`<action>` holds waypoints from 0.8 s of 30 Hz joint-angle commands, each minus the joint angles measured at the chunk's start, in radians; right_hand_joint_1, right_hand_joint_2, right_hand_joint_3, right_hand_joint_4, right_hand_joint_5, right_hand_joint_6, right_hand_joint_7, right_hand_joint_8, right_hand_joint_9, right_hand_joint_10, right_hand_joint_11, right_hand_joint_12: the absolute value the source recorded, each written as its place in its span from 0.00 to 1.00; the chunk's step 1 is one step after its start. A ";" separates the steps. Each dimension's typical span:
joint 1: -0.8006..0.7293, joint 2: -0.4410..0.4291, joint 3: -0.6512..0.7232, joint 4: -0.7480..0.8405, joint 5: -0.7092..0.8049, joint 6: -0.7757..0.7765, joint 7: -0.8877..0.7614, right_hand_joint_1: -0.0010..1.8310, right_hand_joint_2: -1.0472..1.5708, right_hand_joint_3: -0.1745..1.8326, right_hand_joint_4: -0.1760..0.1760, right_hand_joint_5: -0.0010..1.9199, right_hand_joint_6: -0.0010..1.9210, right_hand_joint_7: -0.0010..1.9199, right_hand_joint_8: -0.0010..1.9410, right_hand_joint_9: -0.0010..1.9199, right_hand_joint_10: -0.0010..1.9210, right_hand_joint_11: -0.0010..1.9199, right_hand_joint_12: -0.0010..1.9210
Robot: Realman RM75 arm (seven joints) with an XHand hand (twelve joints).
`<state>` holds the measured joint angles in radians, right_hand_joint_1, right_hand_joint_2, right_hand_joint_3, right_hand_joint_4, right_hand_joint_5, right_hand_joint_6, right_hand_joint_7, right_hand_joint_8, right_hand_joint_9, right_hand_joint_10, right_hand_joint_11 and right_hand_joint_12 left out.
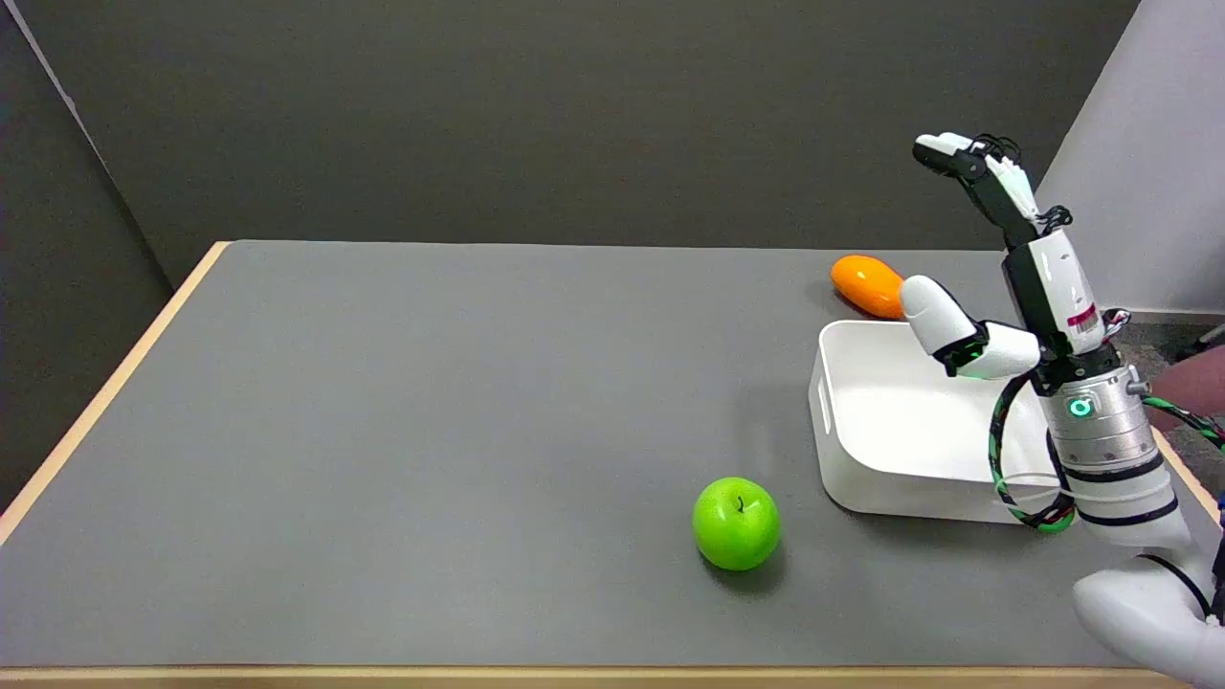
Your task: Pick up the green apple.
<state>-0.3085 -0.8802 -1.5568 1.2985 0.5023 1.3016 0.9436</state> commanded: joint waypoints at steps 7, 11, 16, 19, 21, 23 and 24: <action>0.028 0.028 0.016 0.043 -0.121 -0.164 -0.007 0.26 0.62 0.56 0.60 0.13 0.28 0.14 0.22 0.03 0.33 0.00 0.52; 0.004 0.050 0.049 0.095 -0.242 -0.286 -0.006 0.28 0.62 0.56 0.59 0.13 0.28 0.15 0.23 0.03 0.34 0.00 0.53; -0.066 0.076 0.138 0.157 -0.264 -0.317 0.010 0.26 0.62 0.56 0.58 0.14 0.29 0.16 0.23 0.04 0.35 0.00 0.54; -0.102 0.090 0.157 0.161 -0.247 -0.303 0.141 0.24 0.62 0.56 0.59 0.14 0.30 0.17 0.24 0.05 0.35 0.00 0.55; -0.105 0.093 0.159 0.148 -0.255 -0.271 0.249 0.23 0.62 0.56 0.60 0.14 0.30 0.17 0.24 0.05 0.35 0.00 0.55; -0.109 0.088 0.157 0.143 -0.270 -0.231 0.314 0.22 0.62 0.56 0.60 0.14 0.30 0.17 0.24 0.05 0.35 0.00 0.55; -0.114 0.087 0.158 0.148 -0.278 -0.222 0.319 0.22 0.62 0.56 0.60 0.14 0.30 0.17 0.24 0.05 0.35 0.00 0.55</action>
<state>-0.3293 -0.8384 -1.4906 1.3805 0.3339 1.0967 0.9655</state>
